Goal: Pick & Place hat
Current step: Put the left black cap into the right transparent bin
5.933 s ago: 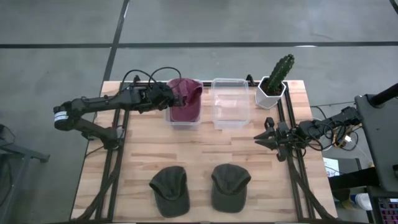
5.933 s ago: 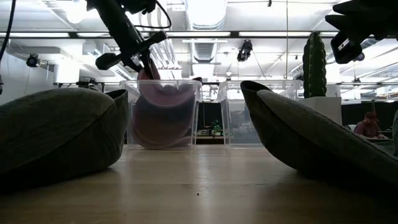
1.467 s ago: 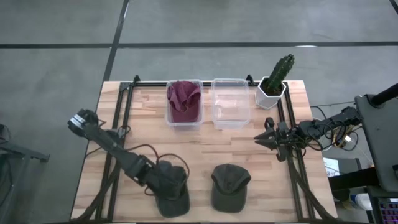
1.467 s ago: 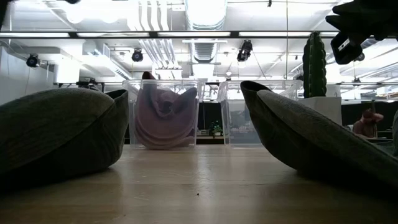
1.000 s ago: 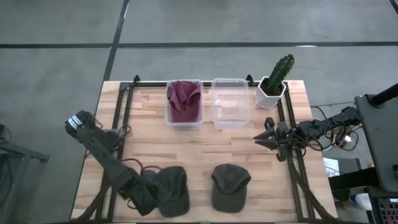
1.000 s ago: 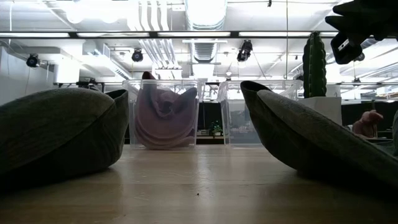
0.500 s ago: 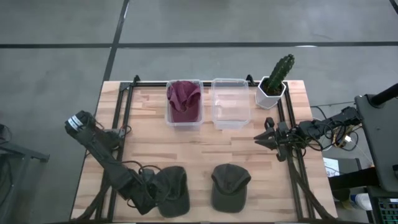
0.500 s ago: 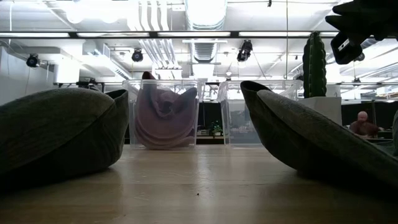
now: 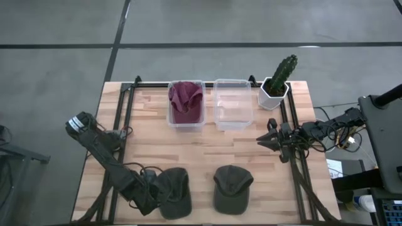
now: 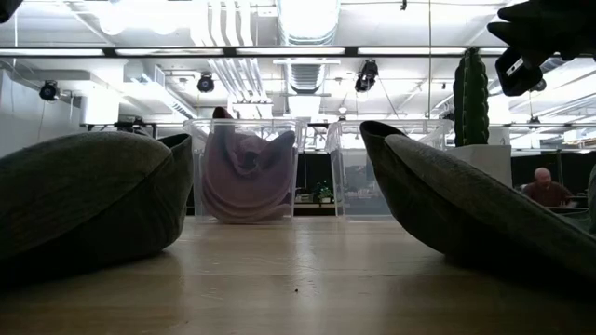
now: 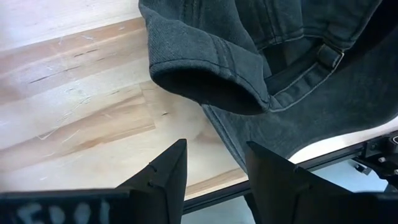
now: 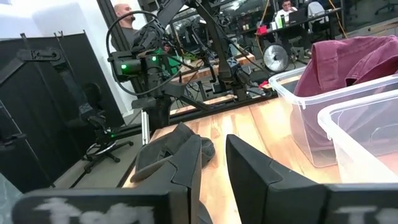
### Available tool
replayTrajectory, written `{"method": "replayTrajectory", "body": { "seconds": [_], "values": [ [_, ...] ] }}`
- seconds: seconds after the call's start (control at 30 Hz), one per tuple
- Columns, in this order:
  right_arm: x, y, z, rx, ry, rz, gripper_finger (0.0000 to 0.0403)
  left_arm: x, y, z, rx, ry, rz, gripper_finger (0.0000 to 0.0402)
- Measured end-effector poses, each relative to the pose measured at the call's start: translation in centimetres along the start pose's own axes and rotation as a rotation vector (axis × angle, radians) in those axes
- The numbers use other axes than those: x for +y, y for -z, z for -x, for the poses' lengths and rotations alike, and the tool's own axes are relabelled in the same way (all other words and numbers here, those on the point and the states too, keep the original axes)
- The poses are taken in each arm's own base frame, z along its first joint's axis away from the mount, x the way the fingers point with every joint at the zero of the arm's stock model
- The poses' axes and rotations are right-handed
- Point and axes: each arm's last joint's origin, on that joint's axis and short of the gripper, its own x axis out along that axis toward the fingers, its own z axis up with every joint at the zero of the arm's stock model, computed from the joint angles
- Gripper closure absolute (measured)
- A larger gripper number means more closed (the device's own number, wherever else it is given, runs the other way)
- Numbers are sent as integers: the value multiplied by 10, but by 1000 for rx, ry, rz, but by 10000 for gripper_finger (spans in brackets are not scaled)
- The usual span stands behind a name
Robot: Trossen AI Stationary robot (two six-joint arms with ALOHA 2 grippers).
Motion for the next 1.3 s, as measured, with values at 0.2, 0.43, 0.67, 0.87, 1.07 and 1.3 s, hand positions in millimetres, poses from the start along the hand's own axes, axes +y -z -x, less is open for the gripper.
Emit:
{"method": "replayTrajectory", "body": {
  "seconds": [0.2,0.43,0.67,0.87,1.07,1.3],
  "values": [
    [0,0,0,-1,0,0,330,-1,0,0,-6,18,-1,247],
    [0,0,0,-1,0,0,321,-4,1,0,-33,72,-50,247],
    [0,0,0,-1,0,0,328,-6,2,0,-18,82,-64,247],
    [0,0,0,-1,0,0,335,-5,4,0,8,66,-58,247],
    [0,0,0,-1,0,1,327,-4,4,0,9,65,-58,247],
    [0,0,0,-1,0,1,326,-3,2,0,-4,47,-65,247]
  ]
}}
